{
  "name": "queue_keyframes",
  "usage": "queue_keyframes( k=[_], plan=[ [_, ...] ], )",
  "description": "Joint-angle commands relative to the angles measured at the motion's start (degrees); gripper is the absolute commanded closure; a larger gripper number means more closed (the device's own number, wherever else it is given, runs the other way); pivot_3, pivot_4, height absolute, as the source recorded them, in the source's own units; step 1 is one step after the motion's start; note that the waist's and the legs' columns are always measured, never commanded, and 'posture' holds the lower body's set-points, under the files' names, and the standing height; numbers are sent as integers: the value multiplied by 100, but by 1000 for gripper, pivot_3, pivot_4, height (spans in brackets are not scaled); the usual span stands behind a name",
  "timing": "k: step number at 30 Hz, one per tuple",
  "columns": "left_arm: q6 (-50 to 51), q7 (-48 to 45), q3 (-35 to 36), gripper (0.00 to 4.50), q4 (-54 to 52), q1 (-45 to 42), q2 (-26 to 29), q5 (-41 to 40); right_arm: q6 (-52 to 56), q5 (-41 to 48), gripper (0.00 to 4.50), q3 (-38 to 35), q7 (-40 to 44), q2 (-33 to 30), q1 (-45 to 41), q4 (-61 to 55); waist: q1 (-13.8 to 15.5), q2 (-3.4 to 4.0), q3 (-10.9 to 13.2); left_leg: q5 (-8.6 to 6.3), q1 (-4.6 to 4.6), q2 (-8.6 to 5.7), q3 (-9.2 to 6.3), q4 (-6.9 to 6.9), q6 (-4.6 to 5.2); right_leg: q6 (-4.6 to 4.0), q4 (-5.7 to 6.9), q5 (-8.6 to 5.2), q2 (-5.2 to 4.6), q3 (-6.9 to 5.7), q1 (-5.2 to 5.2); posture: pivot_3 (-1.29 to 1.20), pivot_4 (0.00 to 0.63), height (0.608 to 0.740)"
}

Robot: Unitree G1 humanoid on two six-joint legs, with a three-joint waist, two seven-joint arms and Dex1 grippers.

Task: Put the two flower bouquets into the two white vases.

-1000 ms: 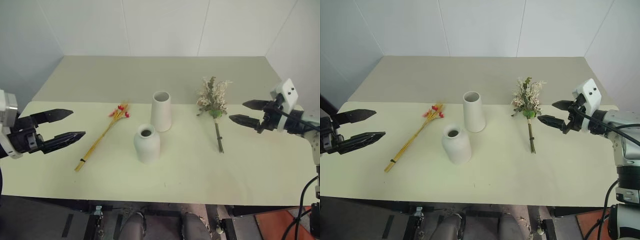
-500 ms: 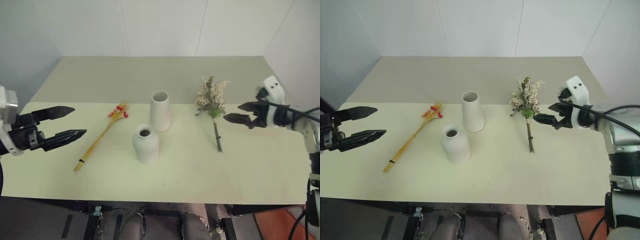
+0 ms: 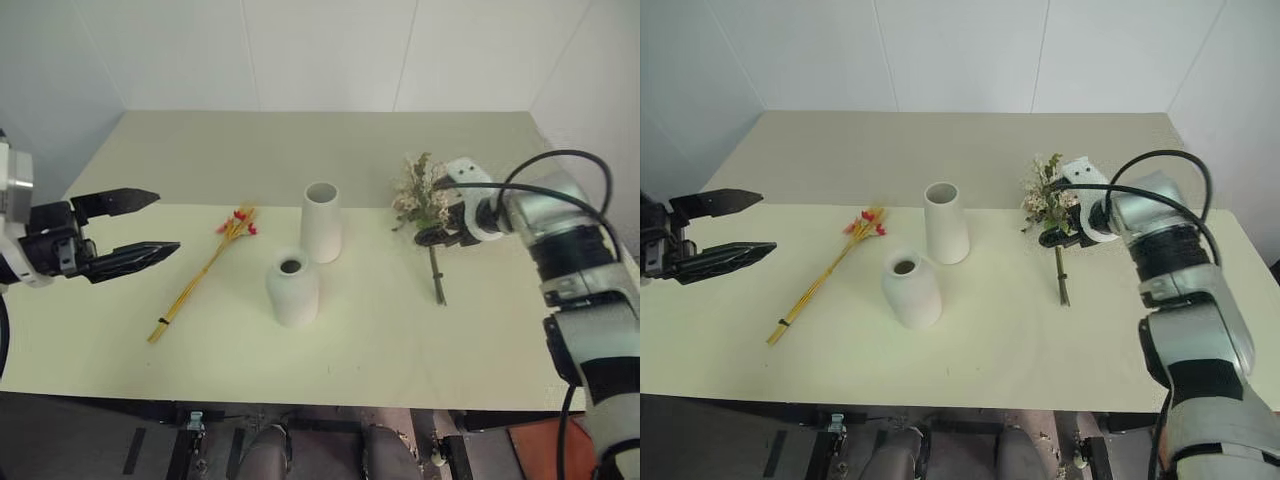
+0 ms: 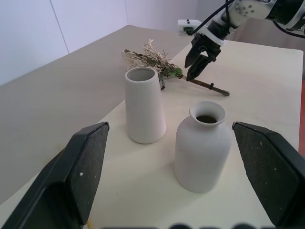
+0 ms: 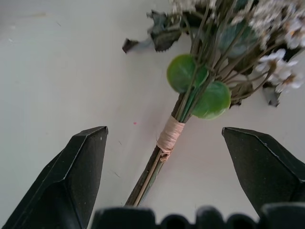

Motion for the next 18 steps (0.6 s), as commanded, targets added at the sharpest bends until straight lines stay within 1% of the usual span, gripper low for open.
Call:
queue_keyframes(
  k=[1,3,4,10,11,12,13,14,18],
  plan=[
    [-133,-23,49,0,9,-109,98,13,-290,-293,186,28,-15,127,-307,503,-10,0,0,0,0,0,0,0,0,0,1,0,0,0,-1,0,150,740],
    [-142,-33,59,0,12,-94,100,13,-444,-383,591,24,55,179,-344,647,-19,0,0,0,-1,0,0,0,0,0,1,1,0,1,-3,0,150,740],
    [-145,-37,68,0,17,-83,99,13,-503,-404,882,19,120,190,-355,672,-22,0,0,0,-1,0,0,0,0,0,2,1,0,1,-3,0,150,740],
    [-151,-45,108,0,36,-18,91,31,-650,-497,3085,-139,209,192,-325,560,-69,0,0,0,1,0,0,1,0,1,3,2,1,1,-2,0,150,740],
    [-137,-39,99,0,45,-17,102,38,-665,-494,3352,-177,202,184,-311,524,-82,0,0,0,1,0,0,0,0,1,4,2,1,1,-3,0,150,740],
    [-139,-38,86,0,62,-21,105,50,-656,-486,3788,-208,213,179,-310,512,-93,0,0,0,1,0,0,0,0,1,4,2,1,1,-3,0,150,740],
    [-144,-42,74,0,79,-27,106,59,-642,-484,4062,-233,217,175,-308,502,-100,0,0,0,1,1,0,0,0,1,4,2,2,1,-3,0,150,740],
    [-149,-46,66,0,90,-32,104,66,-631,-488,4295,-251,223,174,-307,500,-104,0,0,0,1,1,0,0,0,0,4,2,2,1,-3,0,150,740],
    [-156,-62,44,0,119,-61,100,94,-463,-371,4297,-611,81,155,-373,456,-121,0,0,0,1,2,0,0,0,0,5,2,4,2,-4,0,150,740]
  ],
)
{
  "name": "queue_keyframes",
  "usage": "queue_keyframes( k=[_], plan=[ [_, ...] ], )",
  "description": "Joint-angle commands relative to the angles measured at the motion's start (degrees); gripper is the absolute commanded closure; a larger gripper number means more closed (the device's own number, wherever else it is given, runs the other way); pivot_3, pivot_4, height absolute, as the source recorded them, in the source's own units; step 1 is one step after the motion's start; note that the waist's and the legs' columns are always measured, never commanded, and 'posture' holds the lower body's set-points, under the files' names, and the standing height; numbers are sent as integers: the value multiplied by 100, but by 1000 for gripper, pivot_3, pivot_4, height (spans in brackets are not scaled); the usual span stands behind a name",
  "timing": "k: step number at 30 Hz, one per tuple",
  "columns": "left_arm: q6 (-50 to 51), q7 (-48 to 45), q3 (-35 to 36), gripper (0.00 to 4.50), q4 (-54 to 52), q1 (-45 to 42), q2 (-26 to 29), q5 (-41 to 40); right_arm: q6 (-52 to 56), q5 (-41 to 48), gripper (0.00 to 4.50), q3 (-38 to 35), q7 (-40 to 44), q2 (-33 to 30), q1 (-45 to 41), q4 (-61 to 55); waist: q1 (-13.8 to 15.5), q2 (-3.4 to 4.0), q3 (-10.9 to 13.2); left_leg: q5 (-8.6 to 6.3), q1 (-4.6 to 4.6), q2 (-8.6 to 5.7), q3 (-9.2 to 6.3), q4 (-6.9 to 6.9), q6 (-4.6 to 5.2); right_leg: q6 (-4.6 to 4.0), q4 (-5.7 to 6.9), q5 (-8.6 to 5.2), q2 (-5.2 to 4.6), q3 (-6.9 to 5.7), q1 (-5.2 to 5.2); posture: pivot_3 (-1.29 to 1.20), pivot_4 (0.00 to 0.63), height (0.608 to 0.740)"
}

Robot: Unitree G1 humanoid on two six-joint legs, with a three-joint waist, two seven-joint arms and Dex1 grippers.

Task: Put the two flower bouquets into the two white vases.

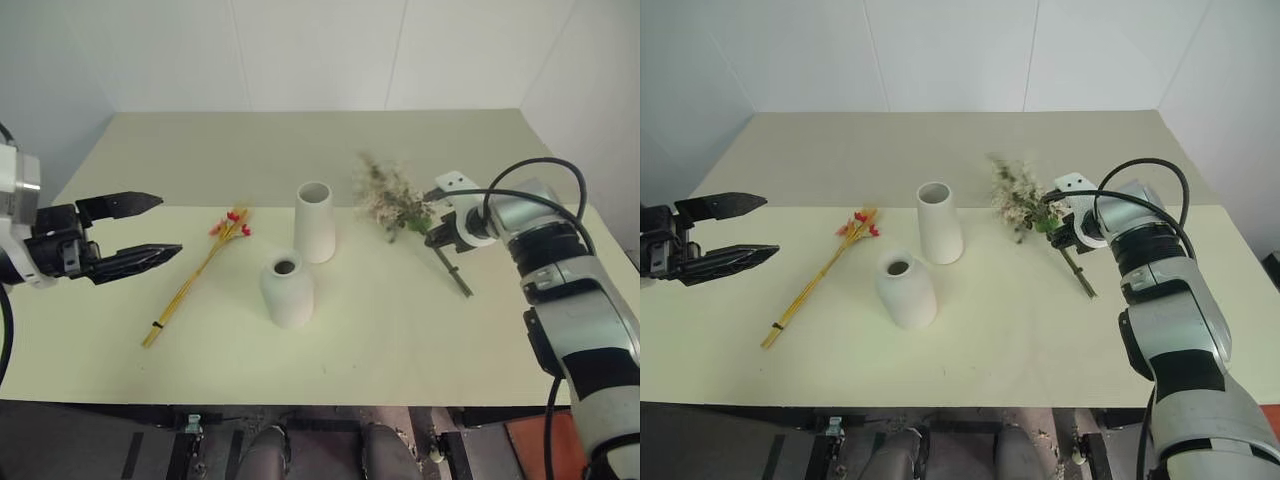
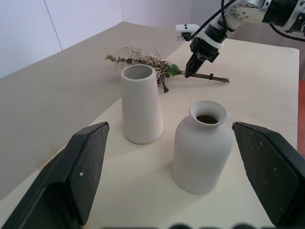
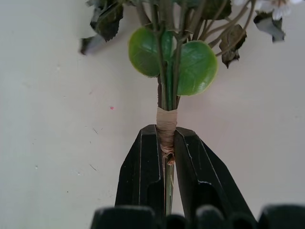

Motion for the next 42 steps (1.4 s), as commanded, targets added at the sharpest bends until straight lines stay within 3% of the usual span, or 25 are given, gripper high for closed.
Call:
queue_keyframes(
  k=[1,5,8,12,17,29,42],
  plan=[
    [-142,-47,79,0,-7,-70,99,6,141,75,4297,-443,-125,-76,-273,-209,1,0,0,0,0,1,0,0,0,0,0,0,1,0,0,0,150,740],
    [-118,-71,122,0,-11,-37,116,11,-432,735,4297,-1877,-675,23,-209,-725,7,0,0,0,-4,0,0,-1,0,-1,1,1,1,2,-4,0,150,740],
    [-109,-92,147,0,6,-18,127,22,-779,1032,4297,-2478,-944,195,-35,-1205,-1,0,0,0,-5,3,0,-4,0,-1,2,1,3,3,-8,0,150,740],
    [-44,-26,109,0,125,-162,114,-22,-2199,1566,4297,-3379,-1594,1019,403,-2161,-6,-5,-3,0,2,20,1,-7,0,-10,2,7,20,6,-5,0,150,740],
    [-68,-41,25,0,214,-261,114,26,-2715,2538,4297,-4068,-1679,1786,209,-2381,5,-3,-2,2,1,43,2,-5,-3,-28,3,22,45,9,-11,0,150,740],
    [-82,-38,3,0,230,-289,128,76,-3428,3092,4297,-3456,-1422,2760,358,-3240,-1,-2,-1,2,3,61,3,-10,-3,-41,13,28,70,21,-30,0,150,740],
    [-61,43,-71,0,191,-355,110,64,-4531,2328,4297,-2462,-1183,2995,704,-2768,3,-2,-1,5,-1,65,9,-16,-7,-47,20,32,76,34,-51,0,150,740]
  ],
)
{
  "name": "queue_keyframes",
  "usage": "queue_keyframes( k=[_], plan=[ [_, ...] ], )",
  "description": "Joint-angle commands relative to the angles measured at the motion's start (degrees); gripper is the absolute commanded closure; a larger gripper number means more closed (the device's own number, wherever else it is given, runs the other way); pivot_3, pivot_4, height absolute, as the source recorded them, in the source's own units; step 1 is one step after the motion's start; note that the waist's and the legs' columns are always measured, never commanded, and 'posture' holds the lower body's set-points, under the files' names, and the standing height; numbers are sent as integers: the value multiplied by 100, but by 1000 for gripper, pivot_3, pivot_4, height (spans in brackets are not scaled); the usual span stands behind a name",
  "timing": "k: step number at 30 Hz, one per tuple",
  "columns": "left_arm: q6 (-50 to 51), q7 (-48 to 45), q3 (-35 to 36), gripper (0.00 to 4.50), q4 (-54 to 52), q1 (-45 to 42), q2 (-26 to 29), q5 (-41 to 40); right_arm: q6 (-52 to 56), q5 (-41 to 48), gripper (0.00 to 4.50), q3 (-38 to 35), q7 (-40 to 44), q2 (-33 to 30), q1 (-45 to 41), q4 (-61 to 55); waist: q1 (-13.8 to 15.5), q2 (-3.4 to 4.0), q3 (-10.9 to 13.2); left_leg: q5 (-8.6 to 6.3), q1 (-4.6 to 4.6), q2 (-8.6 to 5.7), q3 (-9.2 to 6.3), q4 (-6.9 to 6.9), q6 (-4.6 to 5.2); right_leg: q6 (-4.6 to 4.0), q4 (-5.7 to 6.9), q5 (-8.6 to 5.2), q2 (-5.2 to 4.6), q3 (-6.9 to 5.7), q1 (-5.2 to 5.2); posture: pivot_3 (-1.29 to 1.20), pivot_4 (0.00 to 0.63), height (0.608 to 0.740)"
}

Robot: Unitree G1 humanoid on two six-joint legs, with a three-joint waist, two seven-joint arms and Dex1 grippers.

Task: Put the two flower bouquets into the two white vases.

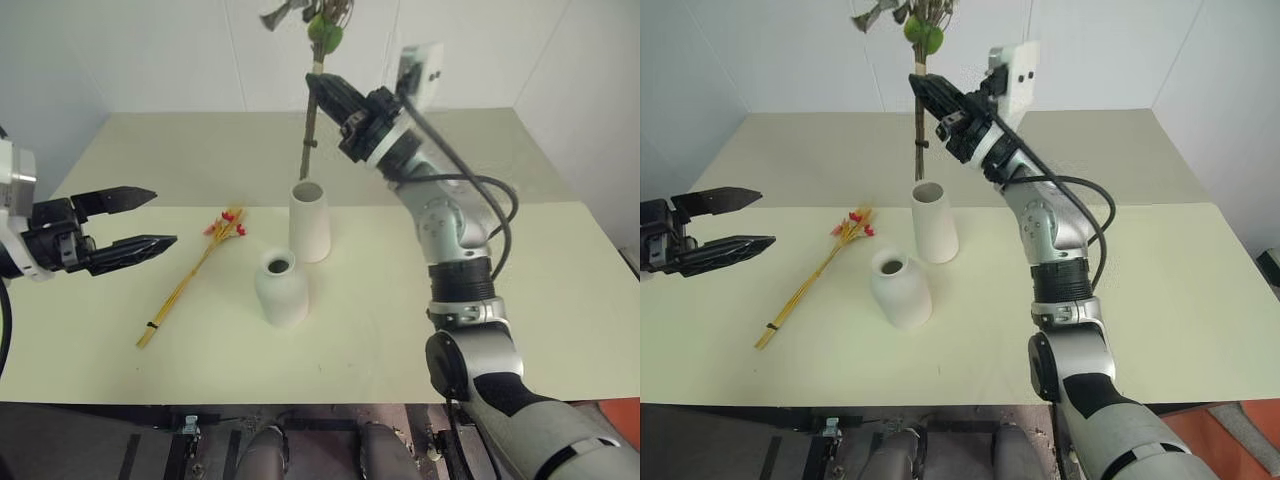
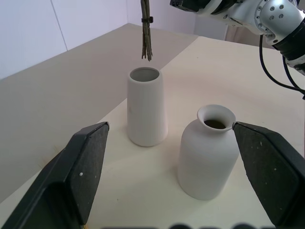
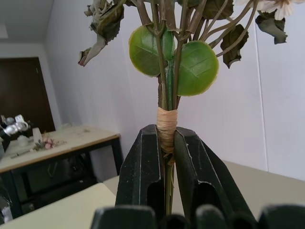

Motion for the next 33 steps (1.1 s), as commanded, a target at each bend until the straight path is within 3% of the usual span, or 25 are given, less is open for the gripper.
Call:
queue_keyframes(
  k=[1,17,30,33],
  plan=[
    [-71,28,48,0,-90,-123,107,-22,-468,-154,4297,78,50,43,-48,141,0,0,0,1,0,0,2,-1,-1,0,1,0,0,2,-2,0,150,740],
    [-18,110,82,0,-173,-75,91,-61,-910,-539,4297,478,225,97,470,401,-4,-2,-1,21,5,1,12,-37,-34,-3,3,2,1,18,-16,0,150,740],
    [-48,132,8,0,-136,-93,67,-51,-638,-521,14,698,291,-92,1732,-836,1,-4,-2,22,7,2,15,-37,-35,-3,4,3,1,21,-16,0,150,740],
    [5,144,4,0,-124,-74,86,-61,-424,-371,14,644,385,-306,1914,-1130,2,-5,-3,22,10,2,15,-37,-35,-3,4,3,1,21,-13,0,150,740]
  ],
)
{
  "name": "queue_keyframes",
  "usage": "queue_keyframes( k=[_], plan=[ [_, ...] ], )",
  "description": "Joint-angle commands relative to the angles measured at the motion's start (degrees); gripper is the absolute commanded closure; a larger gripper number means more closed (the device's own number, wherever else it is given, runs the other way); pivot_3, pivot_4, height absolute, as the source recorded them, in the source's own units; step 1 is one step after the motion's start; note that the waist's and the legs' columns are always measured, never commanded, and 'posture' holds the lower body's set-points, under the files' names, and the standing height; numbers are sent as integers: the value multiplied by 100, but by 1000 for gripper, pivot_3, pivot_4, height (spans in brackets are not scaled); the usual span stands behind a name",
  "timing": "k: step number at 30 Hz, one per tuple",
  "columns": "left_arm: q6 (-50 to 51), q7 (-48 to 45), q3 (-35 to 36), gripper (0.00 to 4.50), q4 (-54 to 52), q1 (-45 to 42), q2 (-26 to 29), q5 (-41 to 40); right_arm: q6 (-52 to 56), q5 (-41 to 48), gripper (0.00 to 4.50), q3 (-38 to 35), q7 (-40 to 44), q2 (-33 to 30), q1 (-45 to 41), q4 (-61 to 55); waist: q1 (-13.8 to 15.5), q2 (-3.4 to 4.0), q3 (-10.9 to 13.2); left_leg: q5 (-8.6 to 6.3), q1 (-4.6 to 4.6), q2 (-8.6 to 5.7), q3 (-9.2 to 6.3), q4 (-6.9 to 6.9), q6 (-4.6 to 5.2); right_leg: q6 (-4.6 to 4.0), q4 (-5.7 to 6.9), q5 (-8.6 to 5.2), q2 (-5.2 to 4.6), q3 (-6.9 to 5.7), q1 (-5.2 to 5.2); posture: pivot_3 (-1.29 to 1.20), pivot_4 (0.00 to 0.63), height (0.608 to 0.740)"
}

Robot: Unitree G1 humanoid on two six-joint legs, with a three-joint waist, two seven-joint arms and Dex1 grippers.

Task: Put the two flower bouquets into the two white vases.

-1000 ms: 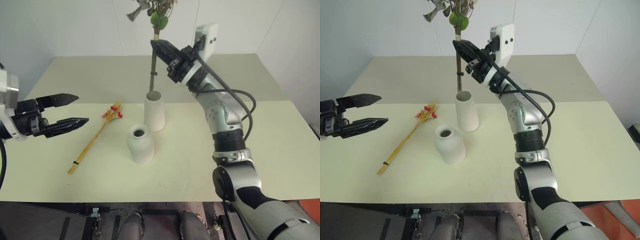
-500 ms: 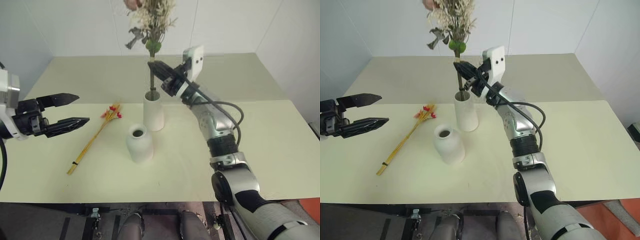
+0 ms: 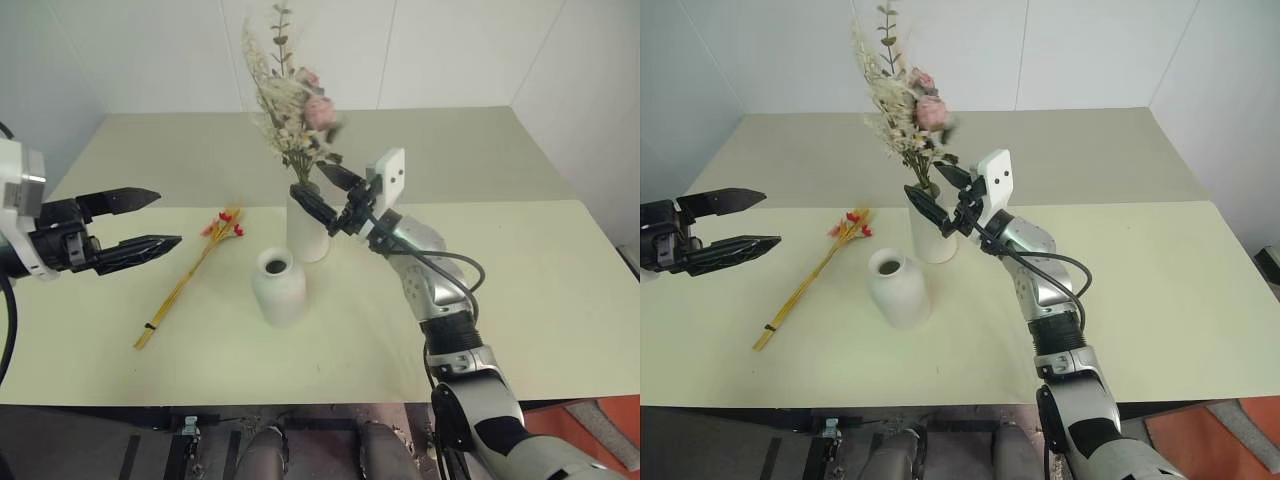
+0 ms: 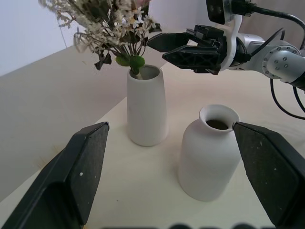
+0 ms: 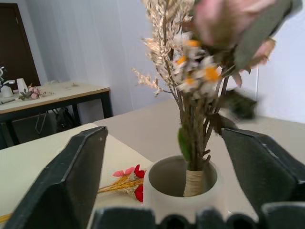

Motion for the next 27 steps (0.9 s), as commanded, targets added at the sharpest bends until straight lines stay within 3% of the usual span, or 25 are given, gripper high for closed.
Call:
queue_keyframes(
  k=[1,7,12,20,27],
  plan=[
    [13,37,107,0,-66,-49,101,-43,258,249,14,-116,153,-235,117,-580,1,0,0,0,0,0,0,0,0,0,0,0,0,0,0,0,150,740],
    [650,694,-55,0,50,26,523,340,1034,648,14,-199,778,-1202,354,-1256,2,-3,0,0,-2,0,1,0,0,1,-2,0,0,0,0,0,150,740],
    [1867,1610,-1178,0,458,-661,1141,966,1910,1242,14,-373,1499,-2105,209,-1496,5,-4,0,0,6,0,3,0,1,3,-1,-1,1,0,8,0,150,740],
    [3770,2356,-2734,0,1312,-2862,796,1431,2336,1567,14,-335,2355,-2752,-193,-1366,-10,-11,0,0,-8,-2,4,5,1,9,-6,-2,0,-3,4,0,150,740],
    [4156,2048,-3987,0,1771,-3795,495,1811,2219,1621,14,-199,3214,-3034,-340,-1238,11,-14,1,0,-14,-3,5,10,1,10,-3,-2,0,-3,0,0,150,740]
  ],
)
